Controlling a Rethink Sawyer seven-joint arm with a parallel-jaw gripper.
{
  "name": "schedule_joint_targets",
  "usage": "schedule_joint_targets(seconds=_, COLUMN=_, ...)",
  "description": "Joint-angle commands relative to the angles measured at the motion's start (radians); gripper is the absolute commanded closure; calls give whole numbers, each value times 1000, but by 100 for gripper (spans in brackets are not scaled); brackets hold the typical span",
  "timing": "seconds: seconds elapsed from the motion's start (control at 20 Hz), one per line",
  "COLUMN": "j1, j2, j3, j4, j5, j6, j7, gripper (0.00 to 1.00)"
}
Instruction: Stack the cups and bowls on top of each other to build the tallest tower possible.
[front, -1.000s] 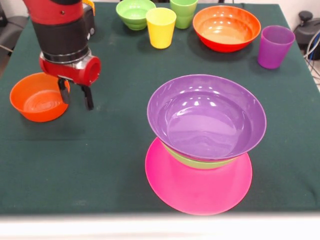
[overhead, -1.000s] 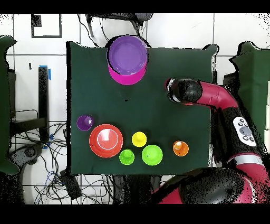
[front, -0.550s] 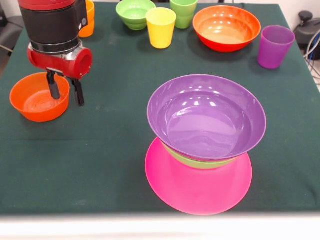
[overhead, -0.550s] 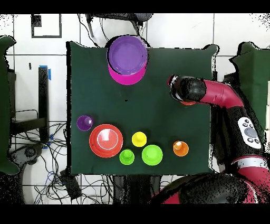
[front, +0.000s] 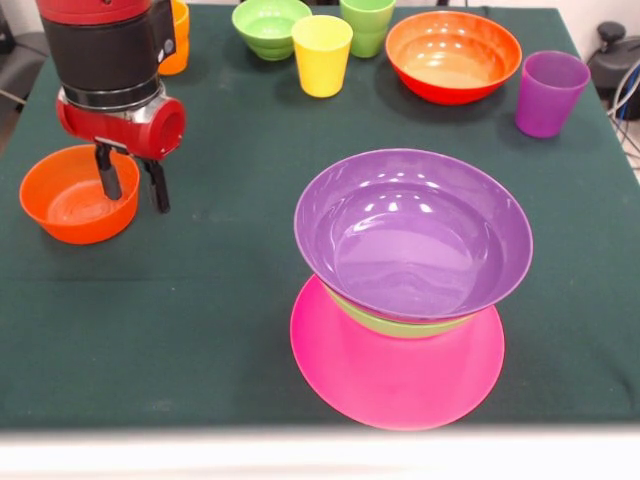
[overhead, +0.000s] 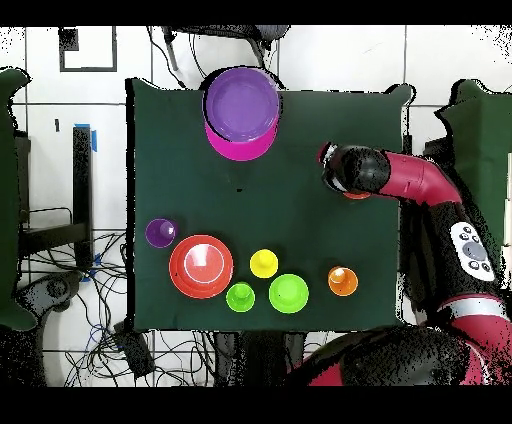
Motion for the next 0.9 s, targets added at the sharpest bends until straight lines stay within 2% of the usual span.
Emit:
schedule_joint_targets(seconds=0.05, j1=-13, j2=95, j3=40, j4=31, j5=-69, j6=-7, j7=-174, gripper=0)
schedule_joint_targets(seconds=0.5, j1=-39, j2=158, j3=38, j4=-3, j5=-104, j6=-62, j7=-185, gripper=0)
schedule_joint_targets(seconds=0.9, j1=-36, j2=165, j3=32, j4=-18, j5=-112, j6=-63, j7=-189, gripper=0)
